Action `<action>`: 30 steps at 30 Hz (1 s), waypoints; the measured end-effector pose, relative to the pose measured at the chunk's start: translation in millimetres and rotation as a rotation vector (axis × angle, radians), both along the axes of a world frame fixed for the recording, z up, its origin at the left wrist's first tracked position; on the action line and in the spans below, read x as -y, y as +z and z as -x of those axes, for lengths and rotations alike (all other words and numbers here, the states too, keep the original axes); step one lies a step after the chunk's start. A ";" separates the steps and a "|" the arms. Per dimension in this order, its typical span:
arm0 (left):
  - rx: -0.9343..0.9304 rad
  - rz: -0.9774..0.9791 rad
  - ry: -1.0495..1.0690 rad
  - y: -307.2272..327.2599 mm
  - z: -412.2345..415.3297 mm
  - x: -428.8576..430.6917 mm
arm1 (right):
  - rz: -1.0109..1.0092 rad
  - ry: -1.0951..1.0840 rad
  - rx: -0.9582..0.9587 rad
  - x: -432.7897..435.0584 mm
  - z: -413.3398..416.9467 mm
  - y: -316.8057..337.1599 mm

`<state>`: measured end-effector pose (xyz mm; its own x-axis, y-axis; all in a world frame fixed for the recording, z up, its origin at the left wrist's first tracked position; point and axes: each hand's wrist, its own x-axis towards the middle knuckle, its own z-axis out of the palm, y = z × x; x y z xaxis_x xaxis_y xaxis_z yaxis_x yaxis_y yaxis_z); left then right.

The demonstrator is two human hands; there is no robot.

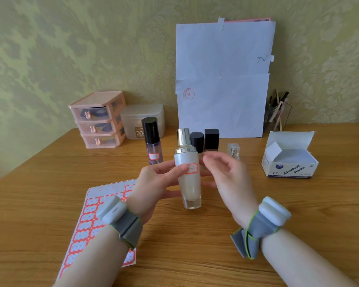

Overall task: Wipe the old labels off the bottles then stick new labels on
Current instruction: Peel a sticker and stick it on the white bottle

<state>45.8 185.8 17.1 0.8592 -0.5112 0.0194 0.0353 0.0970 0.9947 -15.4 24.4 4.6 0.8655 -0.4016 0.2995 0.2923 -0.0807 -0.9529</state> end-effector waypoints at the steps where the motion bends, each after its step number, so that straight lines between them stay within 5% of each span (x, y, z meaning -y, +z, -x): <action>1: 0.010 -0.004 -0.007 -0.4 0.6 0.3 | 0.040 0.014 -0.004 0.5 0.0 -1.1; 5: 0.085 -0.021 -0.021 -1.9 2.5 2.7 | 0.186 0.072 -0.010 0.2 1.3 -2.4; 30: 0.169 -0.019 -0.061 -5.3 0.7 2.6 | 0.090 0.201 0.037 5.4 -3.5 -7.4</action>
